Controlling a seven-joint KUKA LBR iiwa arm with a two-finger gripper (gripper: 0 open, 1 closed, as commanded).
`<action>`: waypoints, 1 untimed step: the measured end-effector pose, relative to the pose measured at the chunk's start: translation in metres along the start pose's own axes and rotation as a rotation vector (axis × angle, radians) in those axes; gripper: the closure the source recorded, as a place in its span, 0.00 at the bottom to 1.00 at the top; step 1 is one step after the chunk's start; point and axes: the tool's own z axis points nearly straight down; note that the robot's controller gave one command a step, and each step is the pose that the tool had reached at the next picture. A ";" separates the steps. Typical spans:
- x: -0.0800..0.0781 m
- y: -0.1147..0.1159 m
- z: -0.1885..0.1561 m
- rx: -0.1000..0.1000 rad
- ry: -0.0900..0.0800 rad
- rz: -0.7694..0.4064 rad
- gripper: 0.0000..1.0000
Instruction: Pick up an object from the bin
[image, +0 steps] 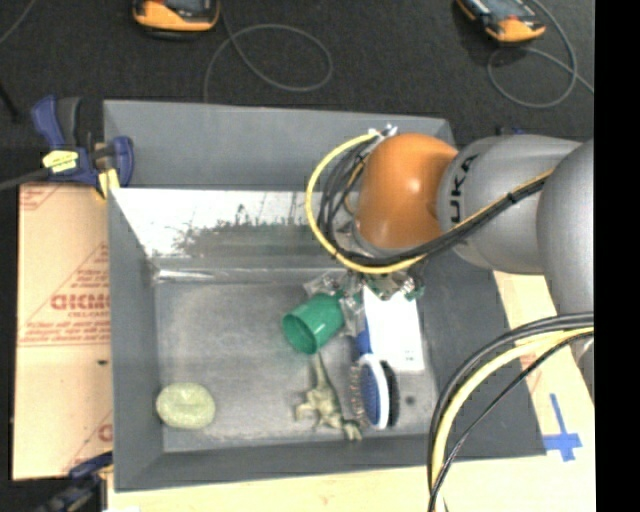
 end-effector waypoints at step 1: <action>-0.001 0.009 -0.055 -0.002 0.004 -0.009 1.00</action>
Offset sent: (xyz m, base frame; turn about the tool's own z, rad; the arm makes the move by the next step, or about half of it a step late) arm 0.0071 -0.0277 0.0216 -0.0222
